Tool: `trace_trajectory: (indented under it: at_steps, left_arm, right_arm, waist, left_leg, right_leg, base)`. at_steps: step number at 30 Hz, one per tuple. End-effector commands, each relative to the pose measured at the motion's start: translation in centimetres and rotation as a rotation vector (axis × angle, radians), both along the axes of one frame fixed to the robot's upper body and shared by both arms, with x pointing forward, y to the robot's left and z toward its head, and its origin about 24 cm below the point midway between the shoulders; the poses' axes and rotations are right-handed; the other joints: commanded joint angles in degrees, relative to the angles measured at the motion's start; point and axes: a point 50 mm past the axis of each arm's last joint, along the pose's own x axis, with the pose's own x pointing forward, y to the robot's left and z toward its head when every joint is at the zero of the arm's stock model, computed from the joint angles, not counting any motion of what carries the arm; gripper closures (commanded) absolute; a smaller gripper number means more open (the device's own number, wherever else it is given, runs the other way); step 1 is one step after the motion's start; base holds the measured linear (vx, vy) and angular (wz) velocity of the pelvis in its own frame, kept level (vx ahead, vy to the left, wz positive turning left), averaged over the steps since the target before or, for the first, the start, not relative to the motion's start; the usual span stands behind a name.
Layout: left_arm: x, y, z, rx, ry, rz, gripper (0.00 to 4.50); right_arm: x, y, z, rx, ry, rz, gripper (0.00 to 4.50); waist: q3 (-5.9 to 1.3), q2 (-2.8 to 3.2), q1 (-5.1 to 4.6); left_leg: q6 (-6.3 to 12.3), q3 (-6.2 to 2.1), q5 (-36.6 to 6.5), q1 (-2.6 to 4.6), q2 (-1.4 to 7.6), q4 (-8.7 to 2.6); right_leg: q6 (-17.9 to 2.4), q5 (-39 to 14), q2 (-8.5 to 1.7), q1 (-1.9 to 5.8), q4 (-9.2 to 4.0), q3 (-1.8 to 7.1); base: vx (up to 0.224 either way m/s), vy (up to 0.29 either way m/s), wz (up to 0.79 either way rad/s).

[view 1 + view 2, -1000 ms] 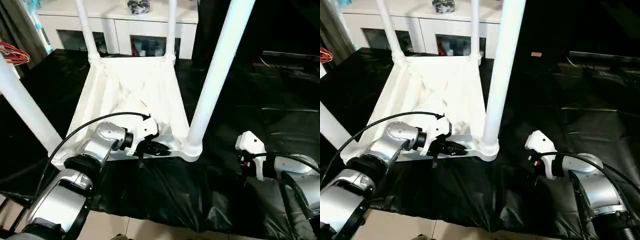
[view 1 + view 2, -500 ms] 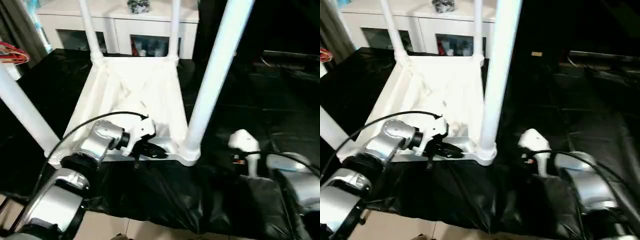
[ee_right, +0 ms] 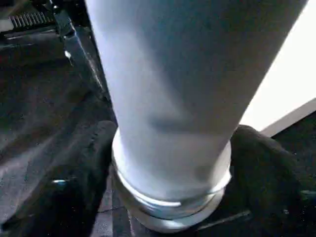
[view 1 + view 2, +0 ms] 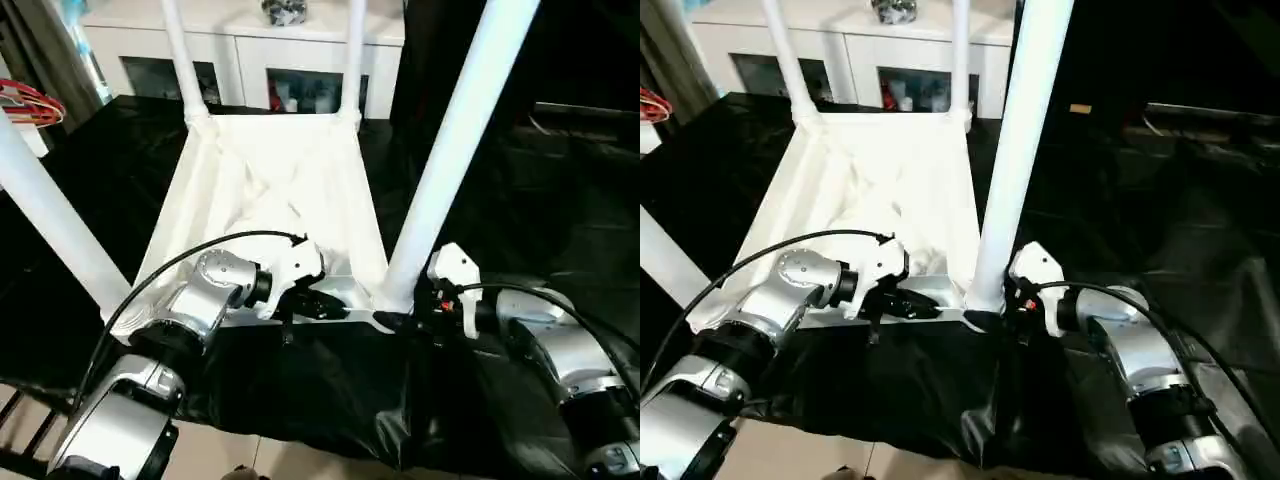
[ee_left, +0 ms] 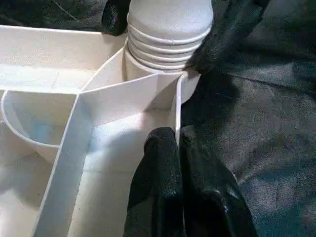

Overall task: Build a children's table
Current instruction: Rotate leg to tighten

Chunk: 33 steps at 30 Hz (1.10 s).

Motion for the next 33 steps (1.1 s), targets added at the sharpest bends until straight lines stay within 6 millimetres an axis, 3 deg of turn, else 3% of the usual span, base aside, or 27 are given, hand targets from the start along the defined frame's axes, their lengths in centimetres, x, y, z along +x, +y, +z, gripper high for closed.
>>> trace_trajectory:
  at_steps: [1,5,10,13,16,17,22,24,27,29,30,33]
  left_arm:
    - [-0.5,0.2,-0.9,0.009,0.042,-0.001,4.5]
    - [-0.6,0.3,-0.8,0.014,0.048,-0.006,4.5]
    - [-0.6,0.5,-0.8,0.02,0.062,0.004,4.5]
    - [-0.3,0.4,-0.8,0.022,0.061,0.039,4.5]
    - [0.5,-0.8,-0.8,0.015,0.025,0.139,4.5]
    - [0.9,-1.5,-0.7,0.011,0.003,0.193,4.5]
    - [1.9,-4.8,-0.3,-0.026,-0.05,0.34,4.5]
    - [1.9,-5.8,-0.2,-0.037,-0.061,0.356,4.5]
    - [1.5,-7.0,-0.1,-0.05,-0.085,0.295,4.5]
    - [1.3,-7.0,-0.1,-0.053,-0.09,0.271,4.5]
    - [1.3,-6.8,-0.1,-0.05,-0.09,0.262,4.5]
    - [0.8,-5.4,-0.5,-0.032,-0.11,0.196,4.5]
  right_arm:
    - [0.5,-0.1,0.5,0.02,-0.016,-0.01,1.04]
    - [0.4,-0.1,0.4,0.025,-0.004,-0.005,1.48]
    - [0.5,0.6,-0.2,0.065,0.027,-0.001,1.7]
    - [0.4,1.2,-0.7,0.073,0.034,-0.015,1.72]
    - [0.9,2.1,-1.7,0.079,0.038,-0.134,1.73]
    - [1.4,2.7,-2.1,0.084,0.035,-0.21,1.74]
    - [3.3,4.7,-2.4,0.107,0.026,-0.464,1.74]
    - [3.8,5.5,-2.4,0.103,0.018,-0.524,1.74]
    - [3.9,7.7,-1.7,0.119,-0.04,-0.449,1.74]
    - [3.8,7.9,-1.5,0.128,-0.061,-0.419,1.74]
    - [3.7,7.8,-1.4,0.142,-0.061,-0.408,1.19]
    - [3.6,6.6,-1.0,0.163,-0.053,-0.381,0.98]
  waist:
    - [-3.84,-0.83,0.05]
    - [-3.8,-0.8,-0.04]
    - [-3.8,-0.52,-0.33]
    - [-3.77,-0.65,-0.76]
    - [-3.47,-0.67,-1.13]
    - [-3.31,-0.67,-1.51]
    - [-3.18,-0.86,-2.52]
    - [-3.19,-0.77,-2.88]
    - [-3.38,-0.8,-2.75]
    - [-3.43,-0.9,-2.65]
    - [-3.45,-0.91,-2.6]
    - [-3.45,-1.08,-2.69]
  left_leg:
    - [3.4,-0.48,-10.68,0.39,1.28,-3.94]
    - [3.21,-0.47,-11.34,0.4,1.25,-3.96]
    - [2.87,-0.5,-11.71,0.38,1.21,-4.0]
    - [2.59,-0.55,-12.35,0.32,1.13,-4.04]
    - [1.96,-0.66,-14.53,0.47,1.13,-4.25]
    - [0.82,-0.74,-16.75,0.77,1.0,-4.32]
    - [-0.29,-1.17,-18.63,0.74,0.59,-4.47]
    - [-0.11,-1.27,-18.11,0.35,0.49,-4.54]
    - [0.68,-1.17,-18.21,0.7,0.51,-4.52]
    - [1.35,-1.07,-17.05,0.52,0.65,-4.67]
    - [1.47,-1.04,-16.94,0.51,0.65,-4.65]
    - [2.17,-1.05,-16.39,0.19,0.71,-4.74]
  right_leg:
    - [-13.79,-11.26,-2.72,3.08,-3.97,2.17]
    - [-13.52,-12.42,-2.69,3.06,-4.11,2.14]
    - [-13.64,-12.53,-2.65,3.04,-4.11,2.1]
    - [-13.49,-13.44,-2.64,3.09,-4.25,2.07]
    - [-12.67,-17.68,-2.73,2.83,-4.77,2.05]
    - [-11.39,-22.5,-2.76,2.52,-5.31,1.98]
    - [-7.78,-29.78,-2.73,2.41,-6.27,1.55]
    - [-7.4,-29.42,-2.68,2.52,-6.3,1.48]
    - [-7.29,-28.03,-2.6,2.34,-6.59,1.5]
    - [-8.83,-23.83,-2.48,2.53,-6.13,1.66]
    - [-9.12,-23.18,-2.48,2.54,-6.02,1.68]
    - [-9.55,-21.74,-2.53,2.89,-5.78,1.75]
  base:
    - [0.0,0.0,0.0]
    - [0.0,0.0,0.0]
    - [0.0,0.0,0.0]
    - [0.0,0.0,0.0]
    - [0.0,0.0,0.0]
    - [0.0,0.0,0.0]
    - [0.0,0.0,0.0]
    - [0.0,0.0,0.0]
    - [0.0,0.0,0.0]
    - [0.0,0.0,0.0]
    - [0.0,0.0,0.0]
    - [0.0,0.0,0.0]
